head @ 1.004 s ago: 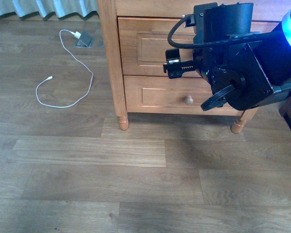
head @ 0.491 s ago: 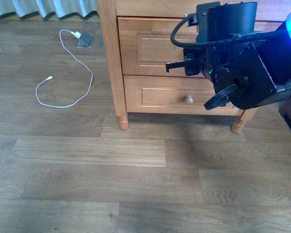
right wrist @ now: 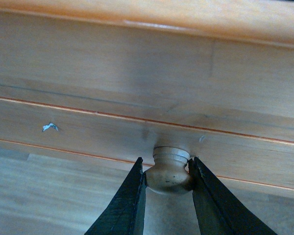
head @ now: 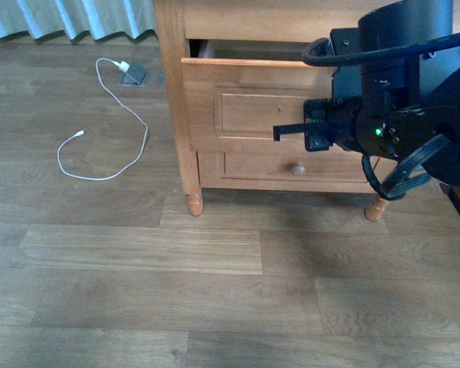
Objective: Put charger into drawer
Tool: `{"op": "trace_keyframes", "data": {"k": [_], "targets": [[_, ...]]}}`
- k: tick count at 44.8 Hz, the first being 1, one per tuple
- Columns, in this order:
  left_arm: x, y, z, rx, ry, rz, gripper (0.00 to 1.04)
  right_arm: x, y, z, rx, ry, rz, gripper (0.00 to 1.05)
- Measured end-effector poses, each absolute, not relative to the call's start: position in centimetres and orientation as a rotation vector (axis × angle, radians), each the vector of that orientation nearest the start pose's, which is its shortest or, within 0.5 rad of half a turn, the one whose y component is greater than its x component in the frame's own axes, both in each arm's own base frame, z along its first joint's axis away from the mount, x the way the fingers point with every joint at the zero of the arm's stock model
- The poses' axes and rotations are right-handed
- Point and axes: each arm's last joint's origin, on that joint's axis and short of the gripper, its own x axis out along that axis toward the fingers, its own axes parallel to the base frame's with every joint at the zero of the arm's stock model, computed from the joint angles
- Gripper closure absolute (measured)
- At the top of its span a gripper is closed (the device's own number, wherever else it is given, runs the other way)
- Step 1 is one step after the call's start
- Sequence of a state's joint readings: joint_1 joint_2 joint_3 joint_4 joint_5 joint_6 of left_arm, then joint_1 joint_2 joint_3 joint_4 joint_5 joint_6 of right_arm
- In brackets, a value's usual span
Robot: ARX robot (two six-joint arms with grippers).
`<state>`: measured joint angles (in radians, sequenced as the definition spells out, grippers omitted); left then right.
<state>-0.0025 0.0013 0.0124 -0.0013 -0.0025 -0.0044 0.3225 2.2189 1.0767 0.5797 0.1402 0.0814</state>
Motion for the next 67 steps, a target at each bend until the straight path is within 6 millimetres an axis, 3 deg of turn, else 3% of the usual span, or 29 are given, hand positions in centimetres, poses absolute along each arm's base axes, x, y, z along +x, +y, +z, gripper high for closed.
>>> {"op": "trace_keyframes", "data": {"k": [18, 22, 30, 39, 42, 47, 52, 54, 67], "targets": [[9.7, 0.0, 16.7, -0.004, -0.010, 0.000, 0.06, 31.5, 11.3, 8.1, -0.061, 0.727, 0.224, 0.83], [9.7, 0.0, 16.7, -0.004, -0.010, 0.000, 0.06, 29.0, 10.9, 8.4, -0.070, 0.754, 0.253, 0.83], [9.7, 0.0, 16.7, -0.004, -0.010, 0.000, 0.06, 26.0, 10.5, 8.6, -0.077, 0.777, 0.285, 0.83], [9.7, 0.0, 16.7, -0.004, -0.010, 0.000, 0.06, 24.3, 9.9, 9.4, -0.056, 0.776, 0.276, 0.55], [9.7, 0.0, 16.7, -0.004, -0.010, 0.000, 0.06, 23.6, 9.5, 10.3, -0.037, 0.764, 0.281, 0.41], [9.7, 0.0, 16.7, -0.004, -0.010, 0.000, 0.06, 23.0, 9.0, 11.6, -0.013, 0.744, 0.287, 0.28], [9.7, 0.0, 16.7, -0.004, -0.010, 0.000, 0.06, 22.1, 8.0, 14.1, 0.030, 0.695, 0.292, 0.07], [9.7, 0.0, 16.7, -0.004, -0.010, 0.000, 0.06, 21.6, 7.3, 15.6, 0.053, 0.660, 0.292, 0.08], [9.7, 0.0, 16.7, -0.004, -0.010, 0.000, 0.06, 18.5, 4.7, 20.5, 0.084, 0.526, 0.362, 0.08]]}}
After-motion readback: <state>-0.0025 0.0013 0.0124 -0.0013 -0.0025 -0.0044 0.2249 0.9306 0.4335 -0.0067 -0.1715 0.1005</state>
